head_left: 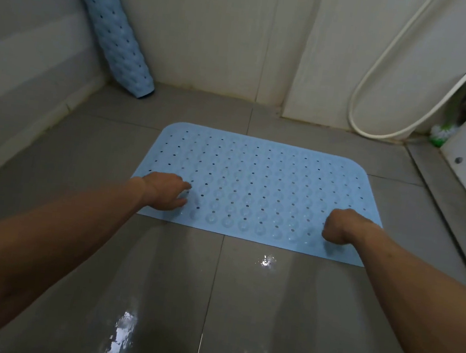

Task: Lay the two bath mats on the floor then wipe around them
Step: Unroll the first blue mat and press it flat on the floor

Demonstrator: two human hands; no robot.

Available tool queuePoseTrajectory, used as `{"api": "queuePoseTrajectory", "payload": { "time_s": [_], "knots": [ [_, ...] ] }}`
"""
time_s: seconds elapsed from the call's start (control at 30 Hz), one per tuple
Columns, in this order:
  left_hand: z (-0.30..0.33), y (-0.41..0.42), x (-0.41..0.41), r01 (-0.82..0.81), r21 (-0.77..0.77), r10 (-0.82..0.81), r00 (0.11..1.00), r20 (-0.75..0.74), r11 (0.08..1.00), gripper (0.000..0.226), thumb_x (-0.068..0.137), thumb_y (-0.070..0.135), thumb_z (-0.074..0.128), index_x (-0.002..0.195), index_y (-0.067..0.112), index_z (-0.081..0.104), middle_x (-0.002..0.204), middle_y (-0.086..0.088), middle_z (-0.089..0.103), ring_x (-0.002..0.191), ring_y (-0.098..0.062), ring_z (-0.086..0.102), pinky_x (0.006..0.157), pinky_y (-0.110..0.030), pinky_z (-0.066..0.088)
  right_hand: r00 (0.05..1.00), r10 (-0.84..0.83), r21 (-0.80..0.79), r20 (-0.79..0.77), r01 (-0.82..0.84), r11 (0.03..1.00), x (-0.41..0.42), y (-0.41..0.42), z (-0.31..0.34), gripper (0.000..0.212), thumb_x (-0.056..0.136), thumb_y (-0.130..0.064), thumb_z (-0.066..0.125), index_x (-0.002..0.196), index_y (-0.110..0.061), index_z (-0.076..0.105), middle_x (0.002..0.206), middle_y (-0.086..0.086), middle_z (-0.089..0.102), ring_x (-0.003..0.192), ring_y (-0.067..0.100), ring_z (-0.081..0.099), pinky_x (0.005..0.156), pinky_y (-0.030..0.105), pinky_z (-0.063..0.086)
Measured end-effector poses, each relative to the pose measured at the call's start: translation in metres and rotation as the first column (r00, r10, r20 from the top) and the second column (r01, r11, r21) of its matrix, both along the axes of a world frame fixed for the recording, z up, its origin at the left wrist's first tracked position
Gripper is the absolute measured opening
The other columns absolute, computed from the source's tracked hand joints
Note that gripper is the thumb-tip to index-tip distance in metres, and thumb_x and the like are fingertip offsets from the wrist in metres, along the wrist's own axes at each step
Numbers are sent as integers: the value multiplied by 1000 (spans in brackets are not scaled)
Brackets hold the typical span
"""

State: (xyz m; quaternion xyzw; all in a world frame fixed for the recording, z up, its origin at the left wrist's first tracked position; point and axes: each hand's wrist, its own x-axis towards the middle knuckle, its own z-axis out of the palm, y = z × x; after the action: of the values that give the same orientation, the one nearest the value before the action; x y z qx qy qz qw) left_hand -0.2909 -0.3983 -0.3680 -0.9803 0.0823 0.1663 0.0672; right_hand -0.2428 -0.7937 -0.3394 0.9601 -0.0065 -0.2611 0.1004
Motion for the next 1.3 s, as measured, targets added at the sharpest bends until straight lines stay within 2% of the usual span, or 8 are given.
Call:
{"api": "queuePoseTrajectory", "payload": {
  "time_s": [0.2,0.47,0.67,0.73,0.83,0.93,1.07,1.3],
  "knots": [
    [-22,27,35,-88,-115,97,992,81,990,72,98,57,30,155,16,10,163,-10,8,147,-30,19,120,-45,16,985,131,295,111,-158,942,29,84,-31,59,99,-50,42,153,-26,34,161,9,29,148,30,27,120,46,25],
    [-90,35,81,-227,-359,284,952,114,905,75,97,59,7,154,14,-10,162,-4,-16,149,-18,-17,121,-42,-11,955,244,318,166,-286,904,38,180,-106,65,100,-61,10,156,-37,-14,163,-4,-25,150,23,-24,121,48,-15],
    [-75,36,89,-281,-284,272,960,-70,917,76,96,60,4,151,13,-20,158,-5,-28,146,-20,-26,120,-43,-13,975,222,318,27,-219,922,48,180,-87,68,99,-64,20,157,-39,-5,165,-4,-19,152,24,-18,123,48,-9],
    [-67,33,98,-302,-226,270,949,-160,926,77,97,59,7,150,12,-22,157,-6,-30,146,-23,-26,120,-45,-12,976,217,291,1,-208,934,59,189,-72,66,98,-61,29,156,-36,11,167,2,-2,153,30,0,124,50,5],
    [-61,31,107,-341,-175,289,920,-266,924,78,97,60,9,148,12,-25,155,-6,-35,144,-24,-29,119,-47,-13,966,202,319,160,-244,916,87,211,-51,54,101,-50,31,146,-22,36,154,15,30,140,34,30,118,47,24],
    [-66,34,110,-353,-203,292,915,-278,913,77,97,60,9,147,15,-28,153,-4,-38,142,-22,-33,118,-45,-18,954,136,431,268,-245,868,126,233,-55,56,103,-46,26,153,-20,28,163,14,14,151,31,10,124,46,8],
    [-71,37,110,-359,-223,290,912,-289,906,78,96,62,11,147,18,-28,153,-2,-39,142,-20,-34,117,-43,-21,937,195,398,290,-303,866,176,257,-82,64,103,-50,12,160,-21,1,166,8,-15,152,25,-18,123,48,-11],
    [-73,40,116,-388,-240,286,884,-370,890,74,95,64,11,134,28,-40,138,7,-51,133,-15,-44,114,-40,-26,904,142,399,403,-313,862,202,267,-117,68,100,-54,7,159,-21,7,167,6,-3,154,19,-8,123,50,-8]
  ]
}}
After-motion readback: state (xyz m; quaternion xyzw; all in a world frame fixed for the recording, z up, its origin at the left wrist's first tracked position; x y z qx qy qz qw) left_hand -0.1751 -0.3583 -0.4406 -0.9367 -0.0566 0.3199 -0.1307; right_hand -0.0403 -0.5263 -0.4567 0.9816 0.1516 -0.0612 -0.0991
